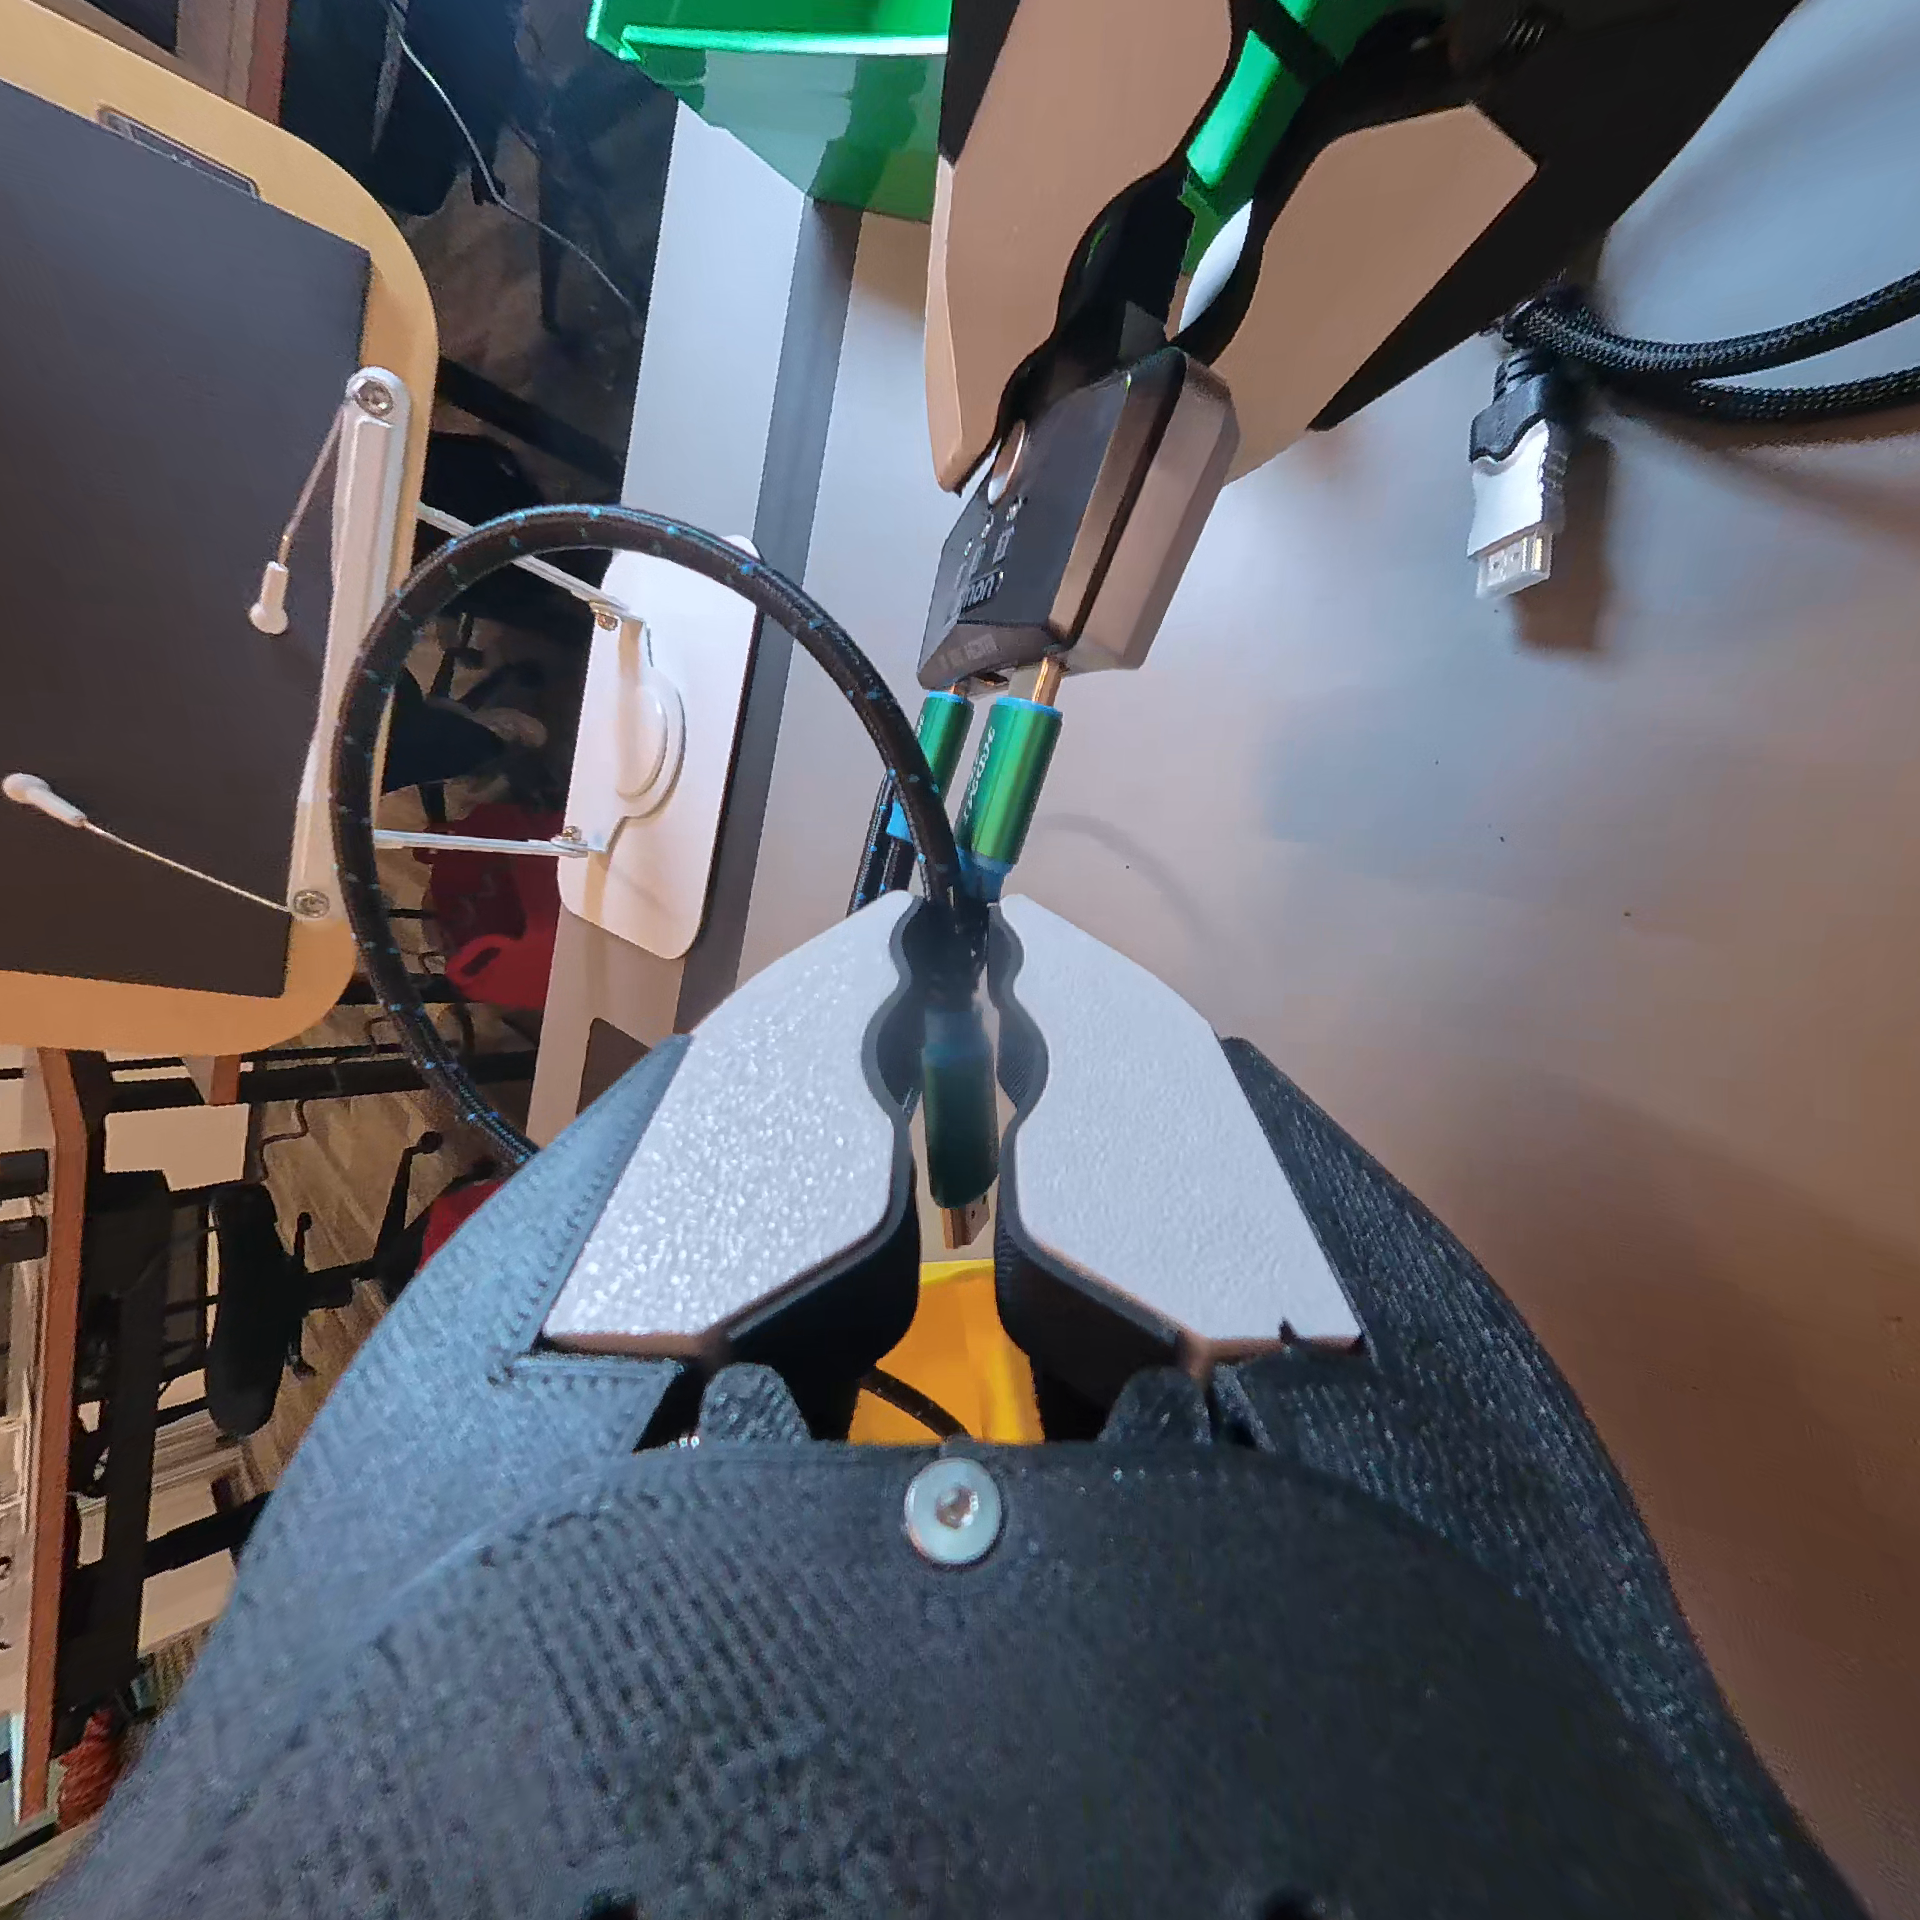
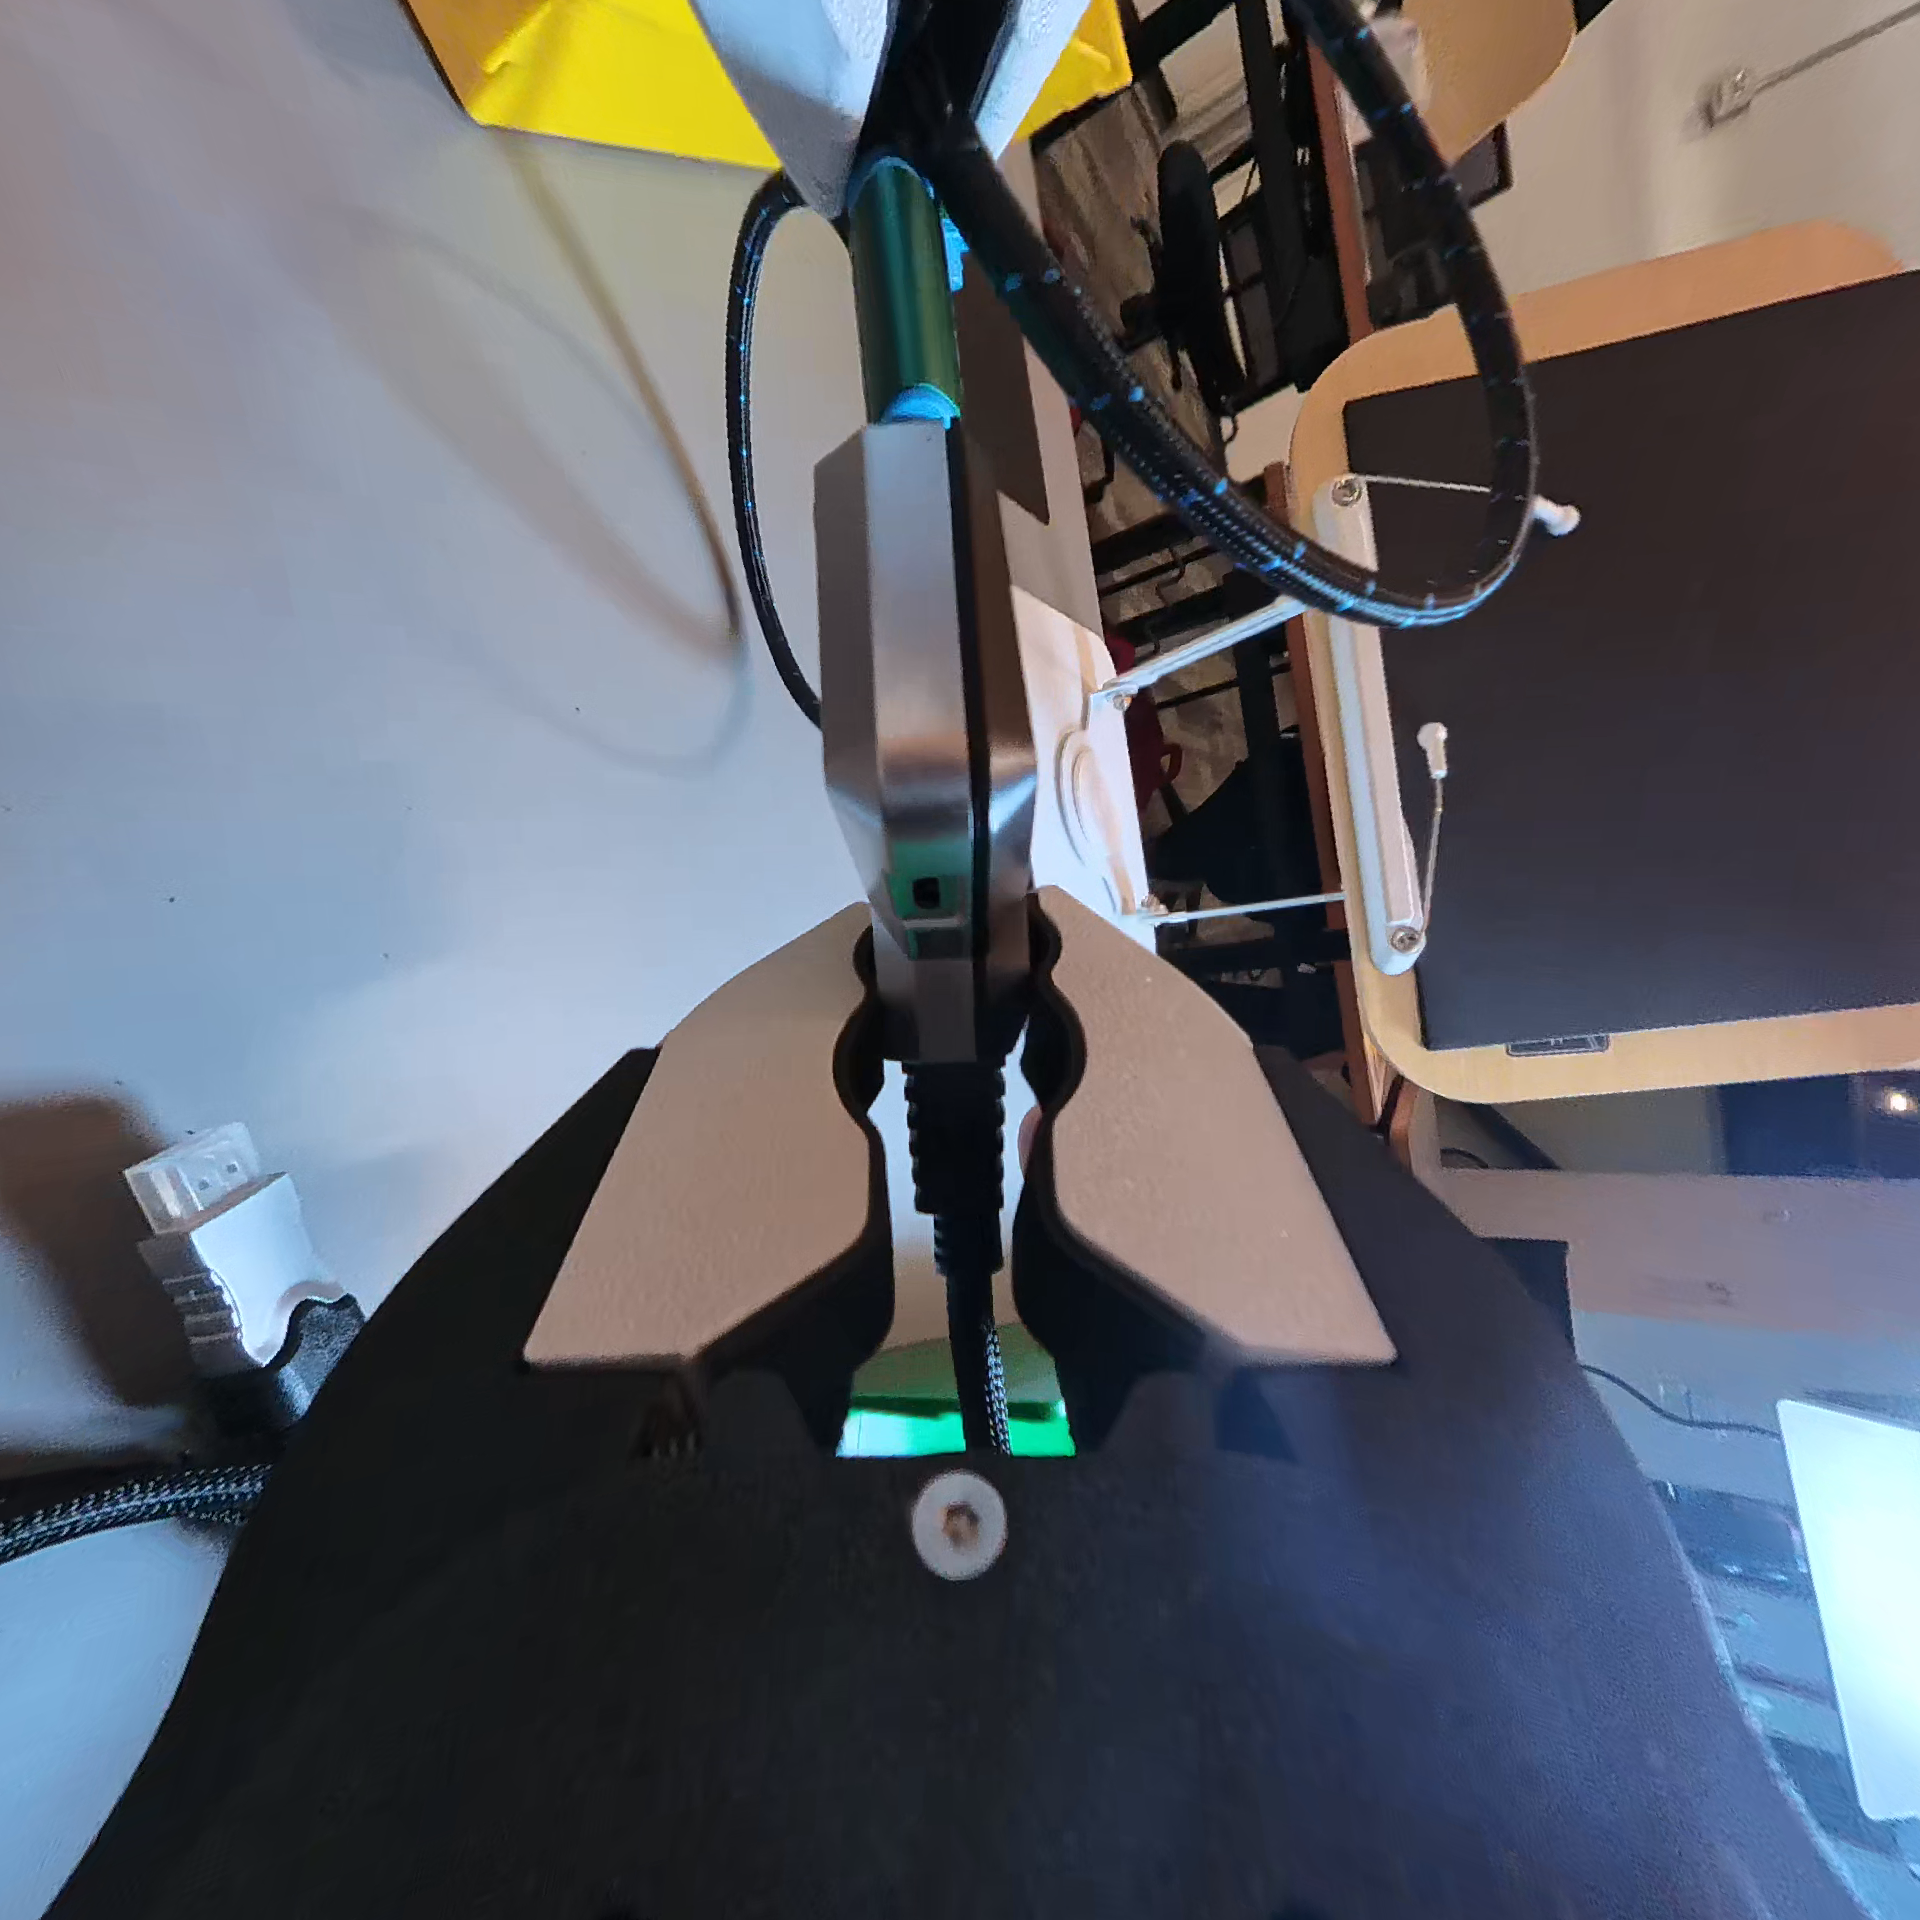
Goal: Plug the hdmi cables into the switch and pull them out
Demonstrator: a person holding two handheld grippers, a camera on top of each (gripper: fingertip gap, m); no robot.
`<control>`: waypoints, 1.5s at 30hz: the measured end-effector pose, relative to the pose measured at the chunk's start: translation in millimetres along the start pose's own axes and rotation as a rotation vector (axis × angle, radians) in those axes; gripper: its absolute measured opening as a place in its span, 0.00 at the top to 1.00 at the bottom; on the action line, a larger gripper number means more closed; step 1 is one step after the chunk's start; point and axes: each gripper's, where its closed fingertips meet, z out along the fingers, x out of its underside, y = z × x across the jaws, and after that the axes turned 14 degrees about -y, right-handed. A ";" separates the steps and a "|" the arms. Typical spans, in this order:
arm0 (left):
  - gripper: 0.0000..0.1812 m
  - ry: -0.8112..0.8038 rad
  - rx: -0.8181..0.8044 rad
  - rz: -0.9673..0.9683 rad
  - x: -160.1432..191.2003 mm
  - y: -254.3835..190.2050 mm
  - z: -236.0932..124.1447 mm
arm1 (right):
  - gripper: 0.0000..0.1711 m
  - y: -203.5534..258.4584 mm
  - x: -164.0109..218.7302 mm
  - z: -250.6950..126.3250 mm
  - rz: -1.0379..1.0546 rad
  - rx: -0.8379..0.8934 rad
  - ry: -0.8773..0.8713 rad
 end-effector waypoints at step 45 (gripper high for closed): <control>0.84 -0.798 0.191 -0.411 -92.9 23.3 -76.1 | 0.87 -109.7 -62.3 -77.5 0.898 0.218 -0.650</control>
